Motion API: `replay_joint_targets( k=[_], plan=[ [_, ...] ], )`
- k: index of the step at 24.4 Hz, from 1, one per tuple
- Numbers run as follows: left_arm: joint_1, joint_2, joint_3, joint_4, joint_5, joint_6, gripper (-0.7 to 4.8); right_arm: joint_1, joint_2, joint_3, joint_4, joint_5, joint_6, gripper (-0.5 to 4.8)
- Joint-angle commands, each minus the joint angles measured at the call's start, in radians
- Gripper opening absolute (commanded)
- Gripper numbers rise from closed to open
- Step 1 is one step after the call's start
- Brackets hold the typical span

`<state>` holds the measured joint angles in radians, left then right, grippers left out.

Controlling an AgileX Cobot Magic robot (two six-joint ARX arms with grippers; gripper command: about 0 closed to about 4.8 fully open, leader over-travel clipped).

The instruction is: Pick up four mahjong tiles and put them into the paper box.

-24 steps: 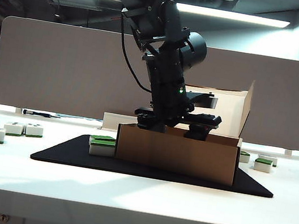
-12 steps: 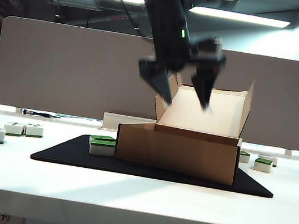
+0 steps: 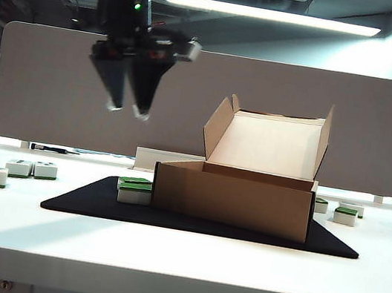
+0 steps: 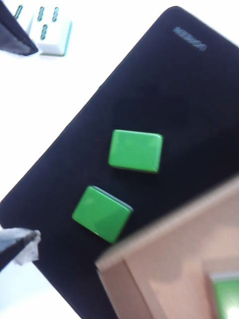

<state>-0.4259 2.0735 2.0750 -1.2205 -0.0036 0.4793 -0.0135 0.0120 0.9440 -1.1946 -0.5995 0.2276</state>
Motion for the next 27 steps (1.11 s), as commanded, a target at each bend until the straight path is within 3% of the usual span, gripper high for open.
replay_joint_targets(
  k=[1, 8, 12, 20, 24, 27],
  plan=[
    [-0.003, -0.003, -0.057, -0.002, 0.007, 0.048, 4.44, 0.0, -0.012, 0.001, 0.01, 0.006, 0.0, -0.01],
    [-0.037, 0.07, -0.101, 0.01, 0.012, 0.061, 4.41, 0.0, -0.012, -0.015, 0.013, 0.009, 0.0, -0.01],
    [-0.066, 0.106, -0.101, 0.041, 0.011, 0.063, 3.92, 0.0, -0.012, -0.015, 0.017, 0.021, 0.0, -0.01],
    [-0.074, 0.159, -0.101, 0.082, 0.015, 0.063, 3.88, 0.0, -0.012, -0.015, 0.017, 0.021, 0.0, -0.01],
    [-0.074, 0.167, -0.101, 0.1, 0.015, 0.063, 3.15, 0.0, -0.012, -0.015, 0.018, 0.021, 0.0, -0.01],
    [-0.074, 0.174, -0.101, 0.103, 0.015, 0.063, 2.99, 0.0, -0.012, -0.015, 0.018, 0.021, 0.0, -0.01]
  ],
)
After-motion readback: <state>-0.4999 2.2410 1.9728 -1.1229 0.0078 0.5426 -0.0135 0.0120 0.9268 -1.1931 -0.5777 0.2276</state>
